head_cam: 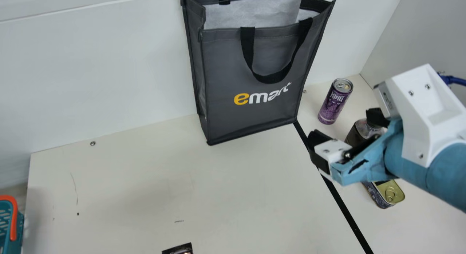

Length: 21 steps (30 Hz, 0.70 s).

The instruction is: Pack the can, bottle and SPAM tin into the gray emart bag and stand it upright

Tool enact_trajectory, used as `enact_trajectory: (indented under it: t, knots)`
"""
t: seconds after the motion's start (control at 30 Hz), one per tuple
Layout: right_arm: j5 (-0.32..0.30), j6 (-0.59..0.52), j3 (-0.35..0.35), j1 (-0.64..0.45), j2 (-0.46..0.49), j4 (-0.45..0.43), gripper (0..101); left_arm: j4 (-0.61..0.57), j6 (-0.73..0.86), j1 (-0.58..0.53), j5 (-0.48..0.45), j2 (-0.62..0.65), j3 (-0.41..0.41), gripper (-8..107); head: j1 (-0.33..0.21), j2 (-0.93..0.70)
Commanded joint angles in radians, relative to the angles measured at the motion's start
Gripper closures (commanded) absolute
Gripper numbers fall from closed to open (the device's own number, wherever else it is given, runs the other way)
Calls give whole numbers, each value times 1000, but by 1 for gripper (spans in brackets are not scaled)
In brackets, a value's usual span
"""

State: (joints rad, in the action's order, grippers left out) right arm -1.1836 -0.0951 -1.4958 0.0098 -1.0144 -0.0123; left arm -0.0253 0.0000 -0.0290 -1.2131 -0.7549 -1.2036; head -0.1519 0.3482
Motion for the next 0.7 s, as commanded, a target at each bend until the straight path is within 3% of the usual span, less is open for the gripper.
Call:
enact_trajectory:
  t: [0.0, 0.67]
  knots:
    - [3, -25, -22, -2, -21, 3, 6, 0, 0, 0, 0, 0, 0, 9, -23, 1]
    - [-17, -306, -308, -15, -237, 18, 6, 0, 0, 0, 0, 0, 0, 9, -23, 1]
